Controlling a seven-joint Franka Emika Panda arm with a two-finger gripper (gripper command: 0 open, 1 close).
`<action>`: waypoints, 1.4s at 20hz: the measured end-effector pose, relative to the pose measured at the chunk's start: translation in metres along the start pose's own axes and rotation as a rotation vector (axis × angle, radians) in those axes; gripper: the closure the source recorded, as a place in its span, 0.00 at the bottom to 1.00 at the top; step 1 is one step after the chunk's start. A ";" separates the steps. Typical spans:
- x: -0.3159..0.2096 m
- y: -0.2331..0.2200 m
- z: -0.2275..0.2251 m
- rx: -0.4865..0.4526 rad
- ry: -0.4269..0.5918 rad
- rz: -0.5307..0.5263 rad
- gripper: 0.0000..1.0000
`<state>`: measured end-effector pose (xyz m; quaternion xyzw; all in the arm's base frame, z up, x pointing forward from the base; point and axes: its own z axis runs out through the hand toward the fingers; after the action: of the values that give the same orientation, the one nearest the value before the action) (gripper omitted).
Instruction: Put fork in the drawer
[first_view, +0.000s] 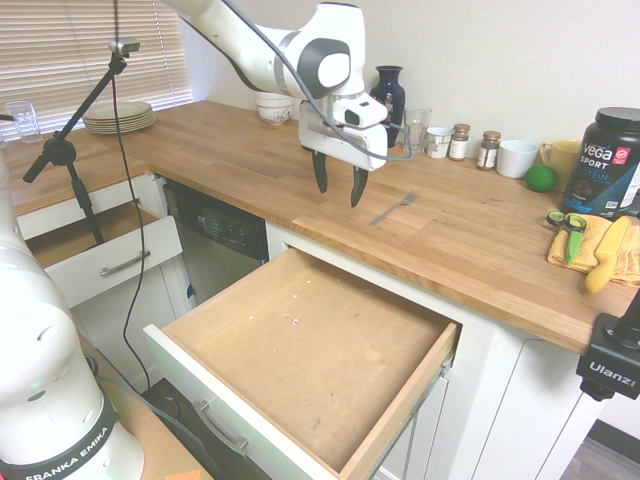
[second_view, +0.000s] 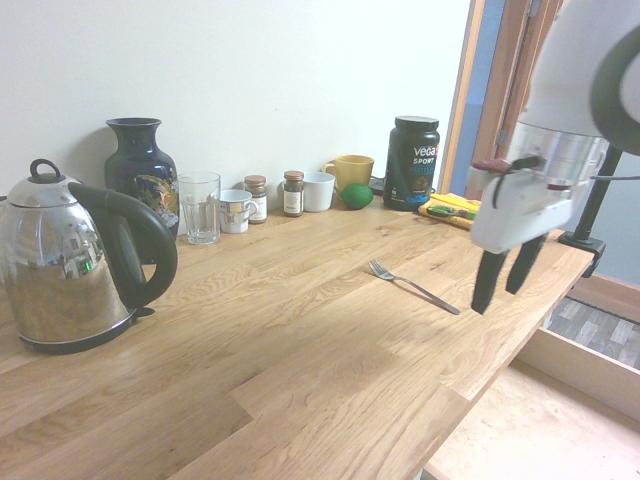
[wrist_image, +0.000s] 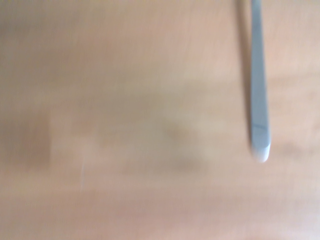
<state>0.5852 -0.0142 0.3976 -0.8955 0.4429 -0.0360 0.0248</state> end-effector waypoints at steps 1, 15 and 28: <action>0.008 -0.006 0.001 -0.001 0.001 0.012 0.00; 0.078 -0.063 0.029 -0.043 -0.007 0.080 0.00; 0.132 -0.088 0.062 -0.084 -0.034 0.107 0.00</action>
<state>0.7398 -0.0647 0.3481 -0.8714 0.4906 -0.0006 -0.0033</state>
